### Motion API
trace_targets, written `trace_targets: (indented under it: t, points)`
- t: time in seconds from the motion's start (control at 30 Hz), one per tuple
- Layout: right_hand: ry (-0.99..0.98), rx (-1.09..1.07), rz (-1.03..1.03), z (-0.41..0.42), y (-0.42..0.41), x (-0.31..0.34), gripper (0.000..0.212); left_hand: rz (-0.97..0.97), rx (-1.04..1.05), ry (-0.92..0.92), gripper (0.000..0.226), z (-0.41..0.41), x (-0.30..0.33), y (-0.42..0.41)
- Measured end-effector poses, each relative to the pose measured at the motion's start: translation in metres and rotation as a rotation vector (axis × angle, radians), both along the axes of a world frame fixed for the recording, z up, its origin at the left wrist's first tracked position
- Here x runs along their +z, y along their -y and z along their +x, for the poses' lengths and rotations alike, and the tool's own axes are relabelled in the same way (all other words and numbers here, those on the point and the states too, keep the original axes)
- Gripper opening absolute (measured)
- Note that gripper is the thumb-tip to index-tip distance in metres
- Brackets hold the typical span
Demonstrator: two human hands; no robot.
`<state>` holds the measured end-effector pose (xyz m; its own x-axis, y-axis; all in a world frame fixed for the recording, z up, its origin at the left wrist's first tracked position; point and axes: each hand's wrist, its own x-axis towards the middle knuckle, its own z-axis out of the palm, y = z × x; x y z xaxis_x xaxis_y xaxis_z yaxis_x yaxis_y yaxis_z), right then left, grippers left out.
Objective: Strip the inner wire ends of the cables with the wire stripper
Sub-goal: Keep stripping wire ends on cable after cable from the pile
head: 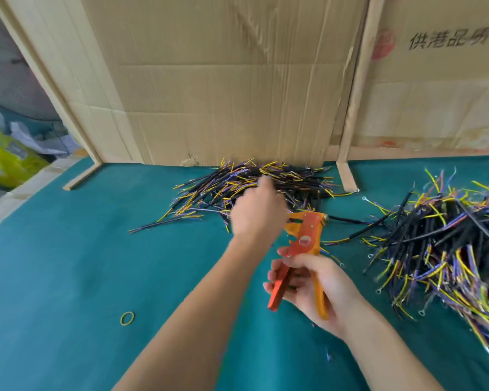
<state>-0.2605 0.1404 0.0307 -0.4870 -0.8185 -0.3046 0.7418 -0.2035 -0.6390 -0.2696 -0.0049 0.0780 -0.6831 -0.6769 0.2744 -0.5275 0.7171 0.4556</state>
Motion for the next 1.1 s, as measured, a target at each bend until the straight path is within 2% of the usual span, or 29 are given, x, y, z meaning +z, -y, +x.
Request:
trace_targets:
  t: [0.13,0.27,0.37,0.5,0.6,0.77,0.9,0.97,1.03,1.1]
  points:
    - [-0.017,0.011,0.013,0.000,0.001,0.001,0.046,0.231,0.280,-0.122,0.024,0.038,-0.027,0.048]
    - [-0.007,0.014,-0.010,-0.001,-0.001,0.001,0.044,0.305,0.336,-0.107,0.037,0.046,-0.031,0.069]
    - [0.002,0.019,-0.033,-0.001,-0.002,0.001,0.043,0.308,0.372,-0.159,0.033,0.056,-0.038,0.075]
    - [0.007,0.025,-0.038,-0.001,-0.001,0.002,0.043,0.420,0.240,-0.119,0.027,0.062,-0.047,0.085]
    - [0.016,0.023,-0.038,-0.002,-0.001,0.001,0.044,0.564,0.143,-0.334,0.012,0.066,-0.041,0.085]
    - [0.012,0.021,-0.045,-0.005,0.000,-0.002,0.050,0.582,-0.071,-0.506,0.011,0.088,-0.039,0.040]
    - [-0.074,0.062,-0.049,-0.006,-0.004,-0.003,0.054,0.578,-0.236,-0.463,0.018,0.111,-0.059,-0.008]
    - [-0.104,0.085,-0.066,-0.006,-0.007,-0.002,0.049,0.487,-0.306,-0.398,0.021,0.117,-0.067,-0.020]
    - [-0.104,0.071,-0.106,-0.008,-0.010,-0.002,0.053,0.381,-0.363,-0.346,0.022,0.118,-0.071,-0.022]
    - [-0.112,0.049,-0.135,-0.012,-0.013,-0.002,0.055,0.366,-0.382,-0.350,0.023,0.117,-0.072,-0.022]
